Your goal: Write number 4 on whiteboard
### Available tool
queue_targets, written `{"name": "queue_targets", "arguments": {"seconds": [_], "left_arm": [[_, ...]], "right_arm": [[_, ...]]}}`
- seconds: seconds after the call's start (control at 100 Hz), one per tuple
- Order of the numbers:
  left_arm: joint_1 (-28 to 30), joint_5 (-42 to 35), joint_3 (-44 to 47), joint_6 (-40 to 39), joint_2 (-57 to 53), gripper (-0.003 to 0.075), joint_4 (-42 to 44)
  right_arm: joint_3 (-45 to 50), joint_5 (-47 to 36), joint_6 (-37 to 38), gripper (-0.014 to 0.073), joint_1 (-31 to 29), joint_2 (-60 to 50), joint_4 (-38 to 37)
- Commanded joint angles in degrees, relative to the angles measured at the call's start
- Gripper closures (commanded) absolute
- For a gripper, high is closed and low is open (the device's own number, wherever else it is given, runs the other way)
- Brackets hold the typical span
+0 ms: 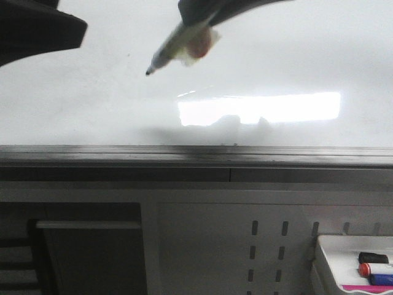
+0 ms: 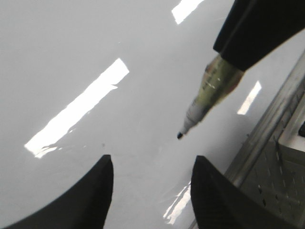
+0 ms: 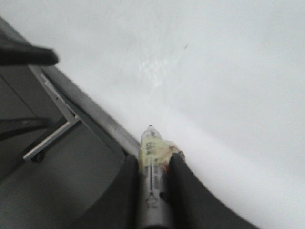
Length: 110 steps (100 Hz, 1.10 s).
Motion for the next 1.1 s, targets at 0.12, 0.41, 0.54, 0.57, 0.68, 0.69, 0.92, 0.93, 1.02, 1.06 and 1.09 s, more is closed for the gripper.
{"name": "queue_targets", "arguments": {"seconds": [0.12,0.41,0.54,0.57,0.68,0.69,0.92,0.93,1.02,1.06,1.09], "left_arm": [[0.0,0.9,-1.0,-0.6,-4.6,0.0374,-6.7],[0.0,1.2,-1.0,-0.6,-4.5,0.0374,-6.7],[0.0,1.2,-1.0,-0.6,-4.5,0.0374,-6.7],[0.0,1.2,-1.0,-0.6,-4.5,0.0374,-6.7],[0.0,1.2,-1.0,-0.6,-4.5,0.0374,-6.7],[0.0,1.2,-1.0,-0.6,-4.5,0.0374,-6.7],[0.0,1.2,-1.0,-0.6,-4.5,0.0374,-6.7],[0.0,1.2,-1.0,-0.6,-4.5,0.0374,-6.7],[0.0,1.2,-1.0,-0.6,-4.5,0.0374,-6.7],[0.0,1.2,-1.0,-0.6,-4.5,0.0374,-6.7],[0.0,1.2,-1.0,-0.6,-4.5,0.0374,-6.7]], "right_arm": [[-11.7,-1.7,0.0,0.0659,-4.2,5.5,-2.2],[-14.8,2.1,0.0,0.0659,-4.8,11.9,-3.6],[-11.4,1.4,0.0,0.0659,-3.0,11.9,-3.3],[-10.7,1.4,0.0,0.0659,-2.2,11.9,-3.3],[-9.9,-0.2,0.0,0.0658,-1.2,11.6,-3.3],[-9.9,-0.2,0.0,0.0657,-1.2,11.5,-3.3],[-9.1,7.9,0.0,0.0658,-6.2,6.5,-3.8],[-8.9,8.3,0.0,0.0658,-6.4,6.1,-4.0],[-8.8,9.1,0.0,0.0658,-7.4,4.6,-4.2],[-9.3,9.1,0.0,0.0658,-7.3,4.2,-4.2],[-9.9,8.8,0.0,0.0658,-6.7,3.9,-4.2]]}}
